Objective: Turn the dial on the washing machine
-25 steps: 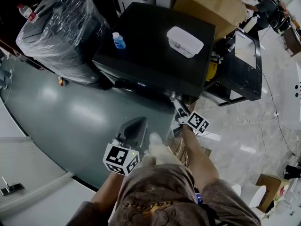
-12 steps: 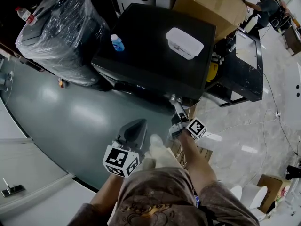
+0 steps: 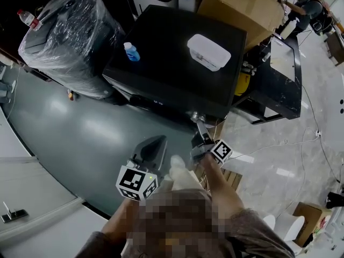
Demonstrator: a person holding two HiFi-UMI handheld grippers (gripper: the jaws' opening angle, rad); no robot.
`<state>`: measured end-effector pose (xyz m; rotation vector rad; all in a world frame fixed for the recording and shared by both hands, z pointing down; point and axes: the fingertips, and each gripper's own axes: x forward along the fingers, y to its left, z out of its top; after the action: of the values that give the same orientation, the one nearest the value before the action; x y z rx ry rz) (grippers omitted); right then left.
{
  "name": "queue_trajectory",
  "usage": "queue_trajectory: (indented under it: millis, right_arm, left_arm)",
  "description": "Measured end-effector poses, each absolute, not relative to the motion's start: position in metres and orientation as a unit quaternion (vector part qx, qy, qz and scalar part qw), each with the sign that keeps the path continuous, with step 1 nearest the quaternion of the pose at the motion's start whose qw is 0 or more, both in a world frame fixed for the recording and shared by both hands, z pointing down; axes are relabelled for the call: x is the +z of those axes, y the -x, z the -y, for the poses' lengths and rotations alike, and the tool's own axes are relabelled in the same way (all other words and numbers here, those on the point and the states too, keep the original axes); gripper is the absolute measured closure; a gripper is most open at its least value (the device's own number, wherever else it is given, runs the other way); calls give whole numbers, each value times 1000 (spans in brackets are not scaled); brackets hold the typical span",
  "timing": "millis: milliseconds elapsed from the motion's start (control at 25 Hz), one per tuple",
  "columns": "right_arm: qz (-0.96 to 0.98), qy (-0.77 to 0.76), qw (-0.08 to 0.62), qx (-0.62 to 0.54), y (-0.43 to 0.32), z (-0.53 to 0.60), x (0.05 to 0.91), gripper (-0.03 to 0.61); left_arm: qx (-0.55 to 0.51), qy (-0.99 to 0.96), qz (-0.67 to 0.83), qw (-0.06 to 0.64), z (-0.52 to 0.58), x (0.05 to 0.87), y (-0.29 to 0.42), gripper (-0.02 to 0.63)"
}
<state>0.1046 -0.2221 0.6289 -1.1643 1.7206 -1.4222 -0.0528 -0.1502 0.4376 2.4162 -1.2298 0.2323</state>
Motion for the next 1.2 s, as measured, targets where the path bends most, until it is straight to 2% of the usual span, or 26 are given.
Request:
queue_trajectory:
  millis: [280, 440, 680, 1000, 1200]
  right_arm:
    - [-619, 419, 355, -561, -103, 221, 634, 351]
    - [-637, 429, 333, -546, -104, 221, 632, 351]
    - [-673, 502, 215, -499, -102, 210, 618, 311]
    - [-714, 634, -114, -273, -94, 206, 601, 285]
    - [-683, 661, -222, -219, -88, 219, 609, 284]
  left_arm:
    - [82, -865, 447, 212, 152, 440, 52, 617]
    - [79, -868, 440, 215, 151, 439, 57, 616]
    - [75, -879, 422, 208, 151, 429, 73, 617]
    - [62, -896, 391, 199, 154, 415, 77, 617]
    - [62, -902, 380, 196, 155, 412, 79, 616]
